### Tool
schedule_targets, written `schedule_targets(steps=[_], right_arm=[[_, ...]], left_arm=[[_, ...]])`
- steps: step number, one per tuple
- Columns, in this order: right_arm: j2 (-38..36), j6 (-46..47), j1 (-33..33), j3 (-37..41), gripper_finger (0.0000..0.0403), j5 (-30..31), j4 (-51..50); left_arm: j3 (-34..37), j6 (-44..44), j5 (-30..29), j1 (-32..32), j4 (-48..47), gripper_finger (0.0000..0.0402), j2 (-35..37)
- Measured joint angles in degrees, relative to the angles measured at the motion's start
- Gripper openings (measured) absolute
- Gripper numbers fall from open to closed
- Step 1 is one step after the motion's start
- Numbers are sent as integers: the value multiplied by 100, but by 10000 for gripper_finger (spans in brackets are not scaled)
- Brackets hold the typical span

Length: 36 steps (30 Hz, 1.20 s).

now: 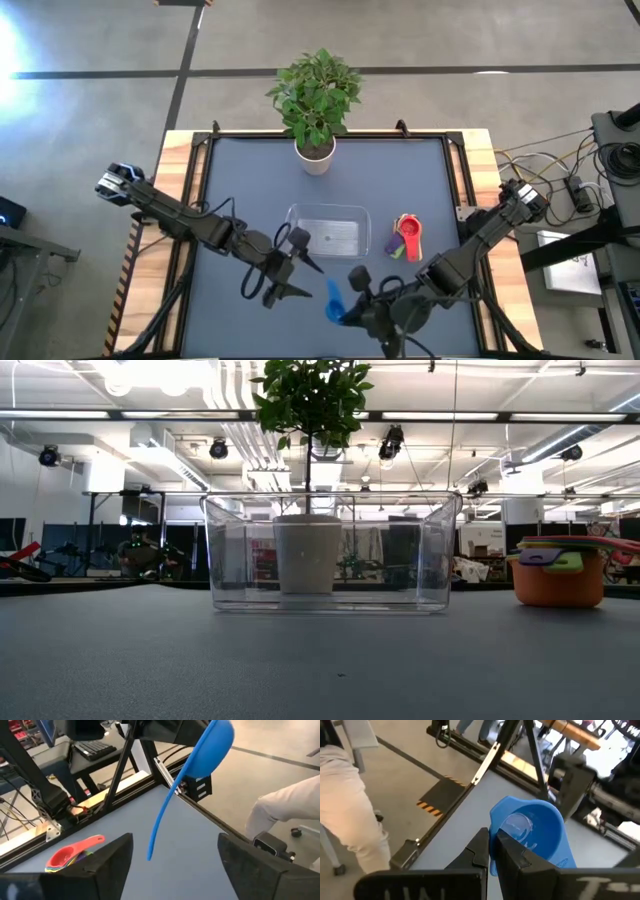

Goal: Nest measuring cups in basket
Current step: Stack the blue measuring cup on top of the red measuring cup

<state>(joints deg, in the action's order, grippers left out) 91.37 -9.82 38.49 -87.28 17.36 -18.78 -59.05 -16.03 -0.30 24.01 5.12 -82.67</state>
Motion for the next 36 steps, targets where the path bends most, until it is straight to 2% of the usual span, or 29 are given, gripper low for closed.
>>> schedule_targets(steps=[5,10,19,22,26,33,36], right_arm=[[0,-292,-50,4,8,-124,270],[24,-508,-137,4,8,-282,447],[76,-749,-359,12,8,-583,679],[87,-803,-373,12,8,-585,674],[87,-754,-377,14,8,-600,661],[87,-235,-383,14,8,-527,270],[19,415,-395,14,8,-262,-52]], left_arm=[[177,108,309,0,413,282,-2],[204,221,319,-23,568,262,-4],[210,326,318,-87,600,166,-116],[210,326,309,-90,592,112,-224],[210,328,278,-96,557,18,-315],[210,309,250,-103,280,2,-298],[211,422,-85,-103,86,1,-280]])
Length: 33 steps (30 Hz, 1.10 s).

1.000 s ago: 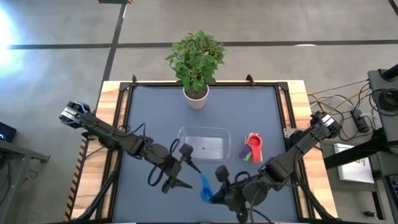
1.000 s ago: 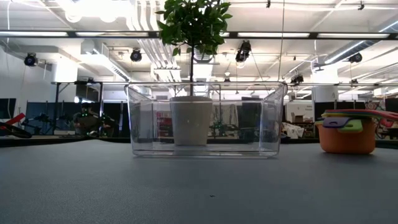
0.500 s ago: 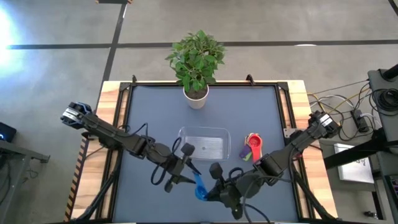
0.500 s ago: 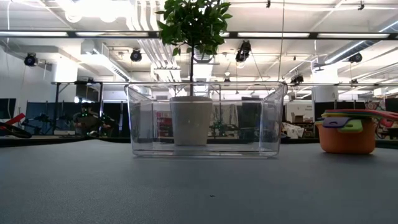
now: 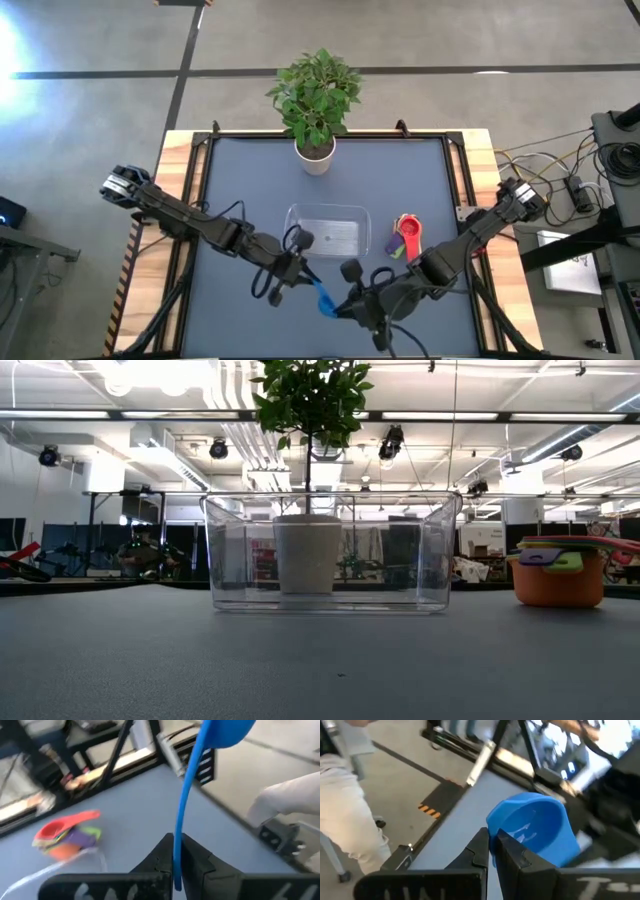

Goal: Nest measuring cups in basket
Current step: Stack the blue measuring cup on top of the red measuring cup

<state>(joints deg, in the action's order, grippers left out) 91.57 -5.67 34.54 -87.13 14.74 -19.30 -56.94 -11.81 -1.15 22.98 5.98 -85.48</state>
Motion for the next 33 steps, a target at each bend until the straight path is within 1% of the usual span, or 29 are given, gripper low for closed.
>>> schedule_targets(steps=[3,5,7,9,11,14,16,19,24,26,28,30,33], right_arm=[[-130,590,-8,-6,18,361,-461],[-211,1019,-1,-61,33,662,-880],[-308,1468,-4,-107,53,880,-1238],[-409,1967,3,-133,79,1070,-1656],[-460,2334,2,-133,106,1119,-1913],[-460,2594,-8,-131,146,1290,-2117],[-454,2625,-10,-131,169,1426,-2083],[-457,2724,-8,-151,195,1783,-2068],[-457,2758,-10,-157,210,3161,-2070],[-442,2760,-57,-157,210,3569,-2068],[-405,2758,-150,-160,210,3679,-2036],[-334,2746,-301,-160,210,3624,-2028],[-192,2437,-525,-160,210,3587,-2011]], left_arm=[[-57,159,-602,0,-423,1,31],[-103,288,-1034,-1,-682,1,38],[-121,414,-1322,-16,-952,1,42],[-121,467,-1486,-36,-1027,0,42],[-121,484,-1623,-50,-1035,0,42],[-125,557,-1907,-69,-1073,0,42],[-127,674,-2395,-92,-1122,0,42],[-133,921,-3402,-128,-1367,0,42],[-149,1211,-5043,-149,-1699,0,42],[-149,1185,-5414,-151,-1744,0,42],[-149,1096,-5643,-149,-1742,0,42],[-149,978,-5821,-149,-1742,0,42],[-149,801,-5895,-151,-1738,0,42]])
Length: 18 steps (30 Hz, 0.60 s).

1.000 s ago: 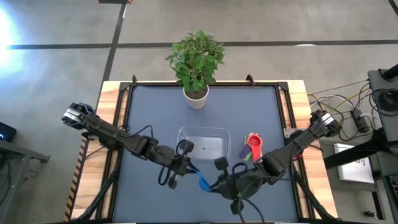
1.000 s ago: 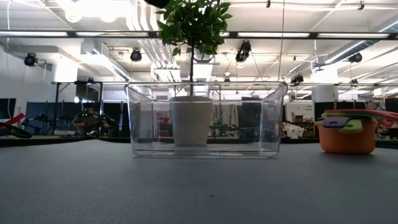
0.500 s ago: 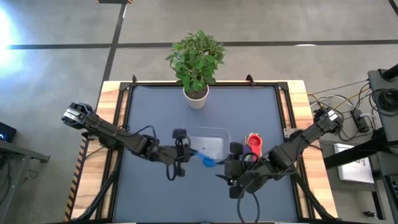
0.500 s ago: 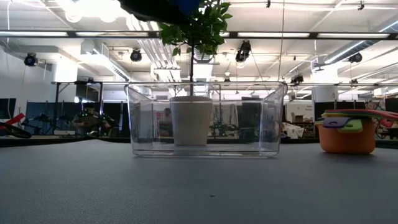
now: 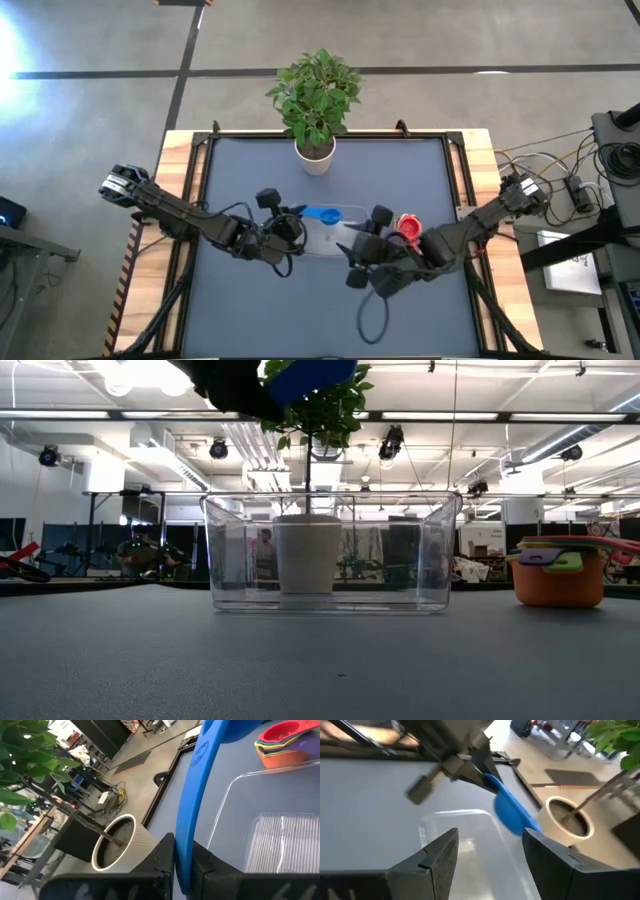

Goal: Nest measuring cups in basket
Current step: Stack the blue measuring cup on top of the red measuring cup

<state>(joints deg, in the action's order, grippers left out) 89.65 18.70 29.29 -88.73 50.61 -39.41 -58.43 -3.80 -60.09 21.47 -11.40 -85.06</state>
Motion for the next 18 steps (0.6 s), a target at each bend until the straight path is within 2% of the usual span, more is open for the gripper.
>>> schedule_targets(steps=[7,12,18], right_arm=[[280,-1278,-259,-209,210,19,610],[516,-1625,-334,-738,210,46,634],[1134,-2158,-717,-1448,209,37,452]], left_arm=[[0,-57,-1,-94,-210,0,0],[4,25,6,-227,-385,0,-2],[7,23,132,-289,-368,0,-3]])
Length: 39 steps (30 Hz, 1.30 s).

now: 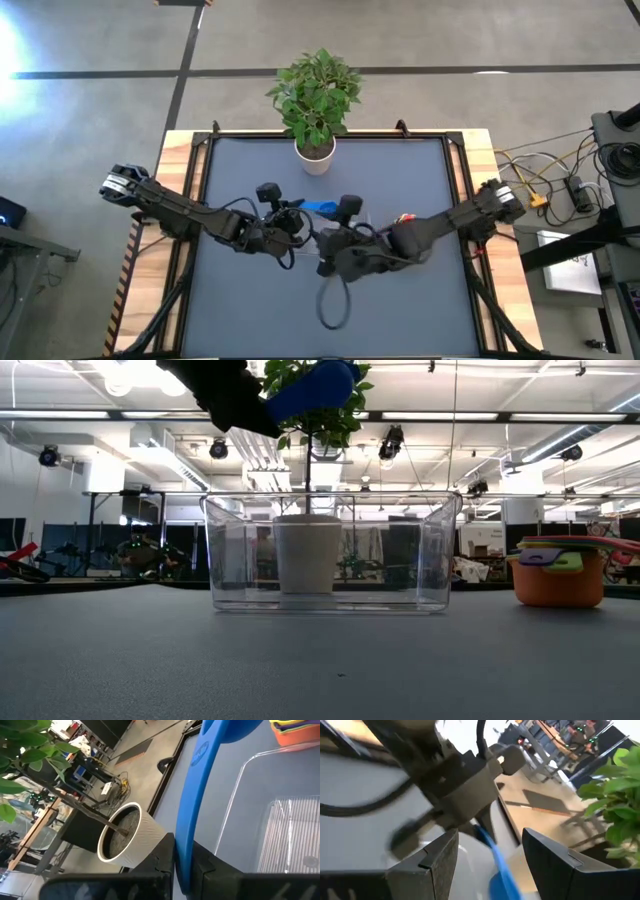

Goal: Nest measuring cups in basket
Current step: Stack the blue measuring cup on top of the red measuring cup

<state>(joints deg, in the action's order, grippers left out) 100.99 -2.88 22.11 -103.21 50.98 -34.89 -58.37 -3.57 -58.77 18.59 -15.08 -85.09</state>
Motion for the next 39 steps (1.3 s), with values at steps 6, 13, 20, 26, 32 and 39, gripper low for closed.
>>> schedule_targets(steps=[6,13,20,26,32,39], right_arm=[[826,118,-455,-1140,209,-20,-1541],[1738,322,-683,-2406,197,-128,-2908],[2263,284,-801,-3163,124,-347,-3570],[2225,491,-870,-3139,23,-465,-3811],[2171,529,-839,-3133,9,-540,-3895],[1962,1272,-502,-3126,8,-351,-4637]], left_arm=[[0,3,94,0,-43,0,-1],[2,13,94,-4,-145,0,-1],[4,23,86,-11,-208,0,-1],[9,81,131,-15,-284,0,-8],[9,139,395,-12,-302,1,-8],[7,321,760,44,-521,53,125]])
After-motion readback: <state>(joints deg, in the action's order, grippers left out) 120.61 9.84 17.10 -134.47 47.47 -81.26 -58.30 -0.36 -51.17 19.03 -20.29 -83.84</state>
